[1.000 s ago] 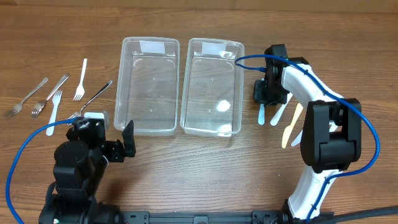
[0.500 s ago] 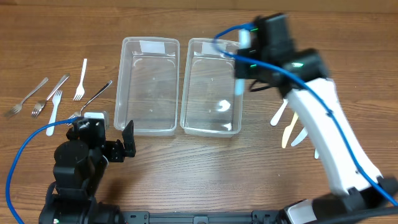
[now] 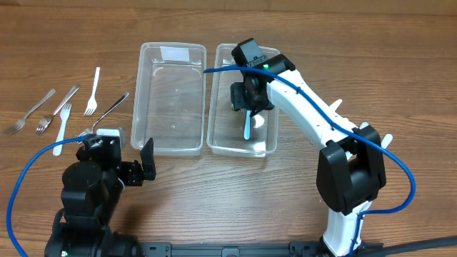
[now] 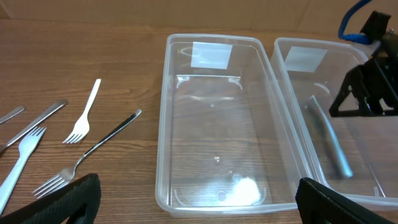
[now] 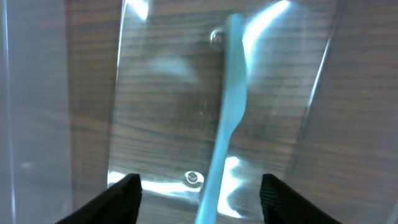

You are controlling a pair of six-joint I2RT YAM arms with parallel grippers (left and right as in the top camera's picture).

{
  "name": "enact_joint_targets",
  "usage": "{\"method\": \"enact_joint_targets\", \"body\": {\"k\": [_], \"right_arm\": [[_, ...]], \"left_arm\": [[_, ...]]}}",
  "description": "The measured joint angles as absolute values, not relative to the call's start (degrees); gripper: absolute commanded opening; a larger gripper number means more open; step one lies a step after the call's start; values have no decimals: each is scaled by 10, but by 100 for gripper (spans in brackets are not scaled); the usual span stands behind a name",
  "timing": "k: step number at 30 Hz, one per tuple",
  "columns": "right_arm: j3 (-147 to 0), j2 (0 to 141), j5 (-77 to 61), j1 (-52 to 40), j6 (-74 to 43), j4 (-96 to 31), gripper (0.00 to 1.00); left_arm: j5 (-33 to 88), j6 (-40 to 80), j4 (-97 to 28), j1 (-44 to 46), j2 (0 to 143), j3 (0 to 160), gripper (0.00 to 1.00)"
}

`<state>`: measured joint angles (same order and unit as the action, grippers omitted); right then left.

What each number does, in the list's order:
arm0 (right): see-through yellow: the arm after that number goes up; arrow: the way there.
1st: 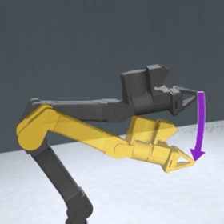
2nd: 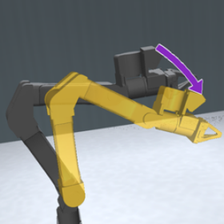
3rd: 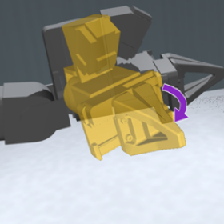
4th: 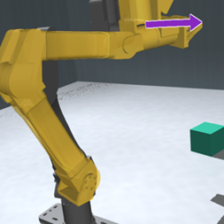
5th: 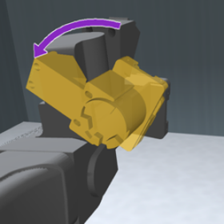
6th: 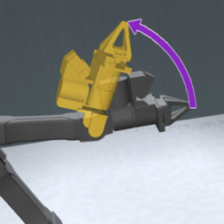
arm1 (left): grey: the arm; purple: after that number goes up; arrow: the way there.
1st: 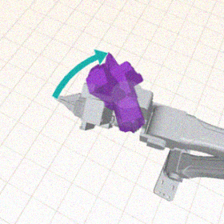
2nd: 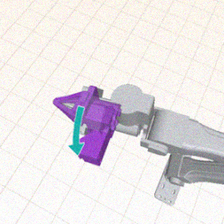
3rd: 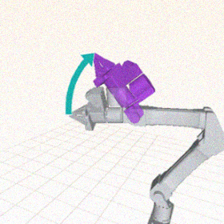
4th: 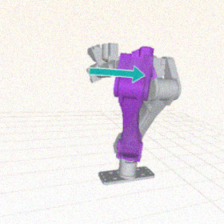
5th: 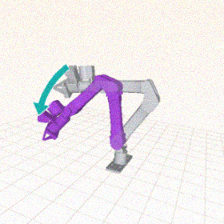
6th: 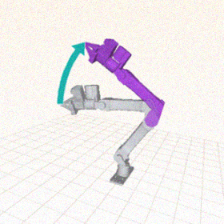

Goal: Pack container
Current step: 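Carry the white knife into the right container and release it, then grasp the second white plastic knife with the right gripper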

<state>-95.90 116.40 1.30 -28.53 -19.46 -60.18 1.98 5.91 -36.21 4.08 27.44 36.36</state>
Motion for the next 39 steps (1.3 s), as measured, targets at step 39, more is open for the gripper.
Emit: {"method": "enact_joint_targets", "body": {"k": [39], "right_arm": [[-880, 1206, 22, 25, -274, -610, 80]], "left_arm": [[20, 59, -364, 41, 274, 364, 100]]}}
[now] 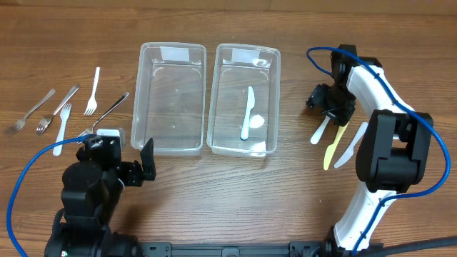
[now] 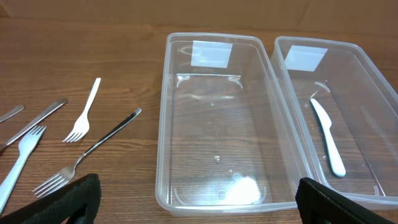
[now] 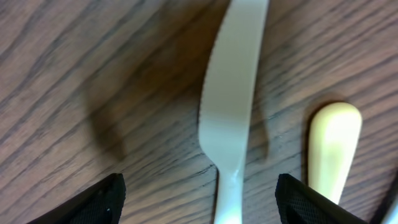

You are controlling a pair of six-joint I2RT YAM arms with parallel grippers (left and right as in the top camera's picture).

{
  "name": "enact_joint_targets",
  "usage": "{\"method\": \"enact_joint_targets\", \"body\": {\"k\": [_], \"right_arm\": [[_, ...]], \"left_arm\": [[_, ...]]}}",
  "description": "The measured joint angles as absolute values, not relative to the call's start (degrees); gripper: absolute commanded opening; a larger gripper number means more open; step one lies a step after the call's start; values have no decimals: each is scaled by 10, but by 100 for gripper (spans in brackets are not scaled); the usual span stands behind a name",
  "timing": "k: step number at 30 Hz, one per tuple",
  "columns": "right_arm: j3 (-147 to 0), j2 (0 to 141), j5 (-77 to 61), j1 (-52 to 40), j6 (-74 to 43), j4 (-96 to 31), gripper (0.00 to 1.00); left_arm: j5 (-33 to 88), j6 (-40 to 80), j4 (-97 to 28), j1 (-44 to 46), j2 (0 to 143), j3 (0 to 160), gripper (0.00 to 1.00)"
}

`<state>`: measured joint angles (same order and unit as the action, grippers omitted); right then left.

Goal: Pack container
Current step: 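Grasp the second white plastic knife with the right gripper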

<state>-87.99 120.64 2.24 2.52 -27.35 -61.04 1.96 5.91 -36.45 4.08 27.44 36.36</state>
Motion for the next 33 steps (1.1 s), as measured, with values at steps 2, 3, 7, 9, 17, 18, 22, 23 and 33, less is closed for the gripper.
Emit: {"method": "enact_joint_targets", "body": {"k": [2, 3, 7, 9, 17, 18, 22, 23, 33], "right_arm": [[-870, 1206, 14, 25, -269, -595, 79], [-862, 1206, 8, 25, -269, -587, 80], [-830, 1195, 1, 25, -267, -557, 80], [-821, 1190, 0, 25, -265, -549, 79], [-815, 1187, 4, 27, -253, -551, 48], [-815, 1187, 5, 27, -253, -551, 40], [-813, 1187, 4, 27, -255, -552, 29], [-813, 1187, 2, 27, -253, -551, 26], [-812, 1185, -4, 29, -252, -549, 4]], "left_arm": [[20, 59, -364, 41, 274, 364, 100], [20, 59, -364, 41, 274, 364, 100], [20, 59, -364, 41, 274, 364, 100], [20, 59, -364, 41, 274, 364, 100], [20, 59, -365, 41, 274, 364, 100], [20, 59, -365, 41, 274, 364, 100], [20, 59, -367, 41, 274, 364, 100], [20, 59, -367, 41, 274, 364, 100], [20, 59, -369, 41, 274, 364, 100]]}}
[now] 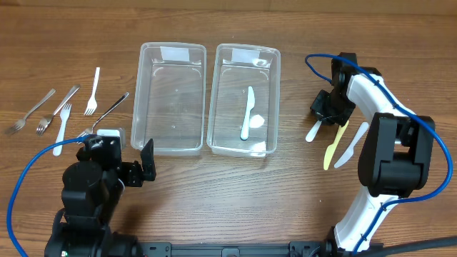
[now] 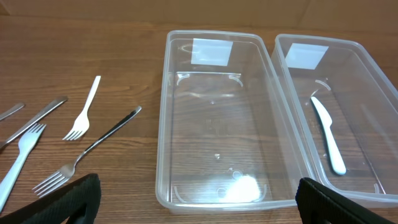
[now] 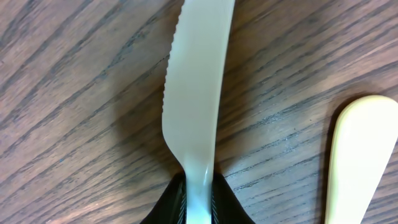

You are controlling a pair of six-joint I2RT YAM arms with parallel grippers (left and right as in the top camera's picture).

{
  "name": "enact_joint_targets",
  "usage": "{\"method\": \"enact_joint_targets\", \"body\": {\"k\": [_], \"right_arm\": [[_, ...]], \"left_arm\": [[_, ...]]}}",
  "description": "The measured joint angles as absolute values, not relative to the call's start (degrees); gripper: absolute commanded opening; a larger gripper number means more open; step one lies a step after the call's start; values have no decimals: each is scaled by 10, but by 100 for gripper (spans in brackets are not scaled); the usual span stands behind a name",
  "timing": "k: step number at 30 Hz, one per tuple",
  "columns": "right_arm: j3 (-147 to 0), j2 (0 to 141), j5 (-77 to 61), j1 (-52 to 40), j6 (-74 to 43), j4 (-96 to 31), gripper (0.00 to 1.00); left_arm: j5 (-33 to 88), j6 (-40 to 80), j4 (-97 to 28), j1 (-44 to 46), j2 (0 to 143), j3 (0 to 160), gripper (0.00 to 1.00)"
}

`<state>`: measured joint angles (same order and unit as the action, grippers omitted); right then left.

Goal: Pack container
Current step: 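Grasp the second white plastic knife with the right gripper, then place the white knife into the right container and open gripper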

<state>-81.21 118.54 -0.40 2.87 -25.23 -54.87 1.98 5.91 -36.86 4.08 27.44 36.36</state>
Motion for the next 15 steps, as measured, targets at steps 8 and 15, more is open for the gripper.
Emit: {"method": "enact_joint_targets", "body": {"k": [8, 15], "right_arm": [[-802, 1107, -17, 14, -229, -562, 4], [-873, 882, -15, -143, -190, -585, 4]], "left_arm": [[20, 59, -369, 41, 274, 364, 100], [20, 59, -369, 41, 274, 364, 100]]}}
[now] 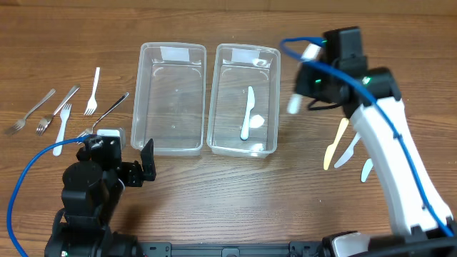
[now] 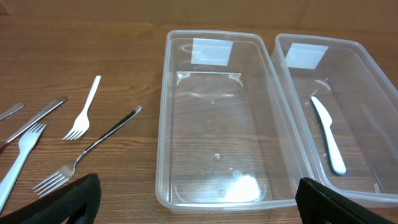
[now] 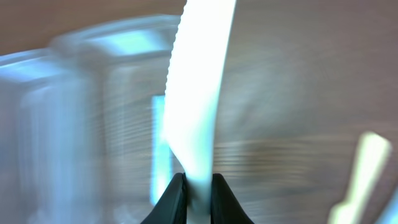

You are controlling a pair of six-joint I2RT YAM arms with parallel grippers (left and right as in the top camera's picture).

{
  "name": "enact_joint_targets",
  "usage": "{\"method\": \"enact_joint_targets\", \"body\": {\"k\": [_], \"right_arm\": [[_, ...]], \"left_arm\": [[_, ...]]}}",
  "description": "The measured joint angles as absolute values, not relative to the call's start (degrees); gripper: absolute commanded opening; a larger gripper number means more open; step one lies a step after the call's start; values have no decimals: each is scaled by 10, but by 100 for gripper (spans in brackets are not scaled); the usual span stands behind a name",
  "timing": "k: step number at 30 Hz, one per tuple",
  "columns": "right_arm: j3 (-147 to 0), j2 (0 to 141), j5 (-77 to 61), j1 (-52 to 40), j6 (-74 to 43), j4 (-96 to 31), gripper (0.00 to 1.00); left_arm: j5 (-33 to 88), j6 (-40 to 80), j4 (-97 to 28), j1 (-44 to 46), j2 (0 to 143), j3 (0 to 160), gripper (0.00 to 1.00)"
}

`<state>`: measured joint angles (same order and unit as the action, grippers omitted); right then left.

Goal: Pack container
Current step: 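Place the white knife into the right container and open gripper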

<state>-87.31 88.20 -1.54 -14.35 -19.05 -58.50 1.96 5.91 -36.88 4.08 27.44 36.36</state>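
Observation:
Two clear plastic containers stand side by side. The left container (image 1: 171, 107) holds nothing. A white plastic knife (image 1: 247, 114) lies in the right container (image 1: 228, 82). My right gripper (image 1: 303, 89) is shut on a second white plastic knife (image 3: 199, 81), held in the air just right of the right container's rim. The right wrist view is motion-blurred, with the blade sticking up from the jaws. Near the table's front, my left gripper (image 2: 199, 208) stands open before the left container, with nothing between its fingers.
Several forks lie left of the containers, among them a white fork (image 1: 93, 91) and a metal fork (image 1: 108, 113). At the right a yellow knife (image 1: 334, 148) and two white knives (image 1: 350, 151) lie on the wood.
My right gripper, then shut on the white knife lying on the table at the right, now holds it in the air further left, beside the right container. The left arm has not moved.
My right gripper was open inside the right container over the first knife. Then it was open above a white knife on the table at the right, with the first knife left in the container. It shut on that knife and now carries it by the container.

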Motion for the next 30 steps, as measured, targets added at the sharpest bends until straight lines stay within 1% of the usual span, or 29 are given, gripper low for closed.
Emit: {"method": "enact_joint_targets", "body": {"k": [2, 4, 9, 10, 11, 12, 14, 15, 20, 24, 27, 30], "right_arm": [[-878, 873, -17, -206, -188, -584, 4], [-878, 897, -16, -241, -188, -583, 4], [-877, 1029, -17, -276, -190, -566, 5], [-877, 1055, -17, -279, -190, -562, 7], [-876, 1081, -17, -281, -190, -561, 16], [-876, 1096, -17, -283, -190, -560, 32], [-875, 1115, -17, -287, -190, -560, 49], [-875, 1121, -17, -289, -188, -560, 55], [-899, 1117, -12, -290, -180, -607, 57], [-977, 1081, 14, -272, -199, -668, 71], [-1025, 991, 24, -198, -227, -686, 78], [-1042, 914, 30, -90, -241, -731, 80]], "left_arm": [[20, 59, -369, 41, 274, 364, 100], [20, 59, -369, 41, 274, 364, 100], [20, 59, -369, 41, 274, 364, 100], [20, 59, -369, 41, 274, 364, 100], [20, 59, -369, 41, 274, 364, 100], [20, 59, -369, 41, 274, 364, 100], [20, 59, -369, 41, 274, 364, 100], [20, 59, -369, 41, 274, 364, 100], [20, 59, -369, 41, 274, 364, 100], [20, 59, -369, 41, 274, 364, 100], [20, 59, -369, 41, 274, 364, 100], [20, 59, -369, 41, 274, 364, 100]]}}
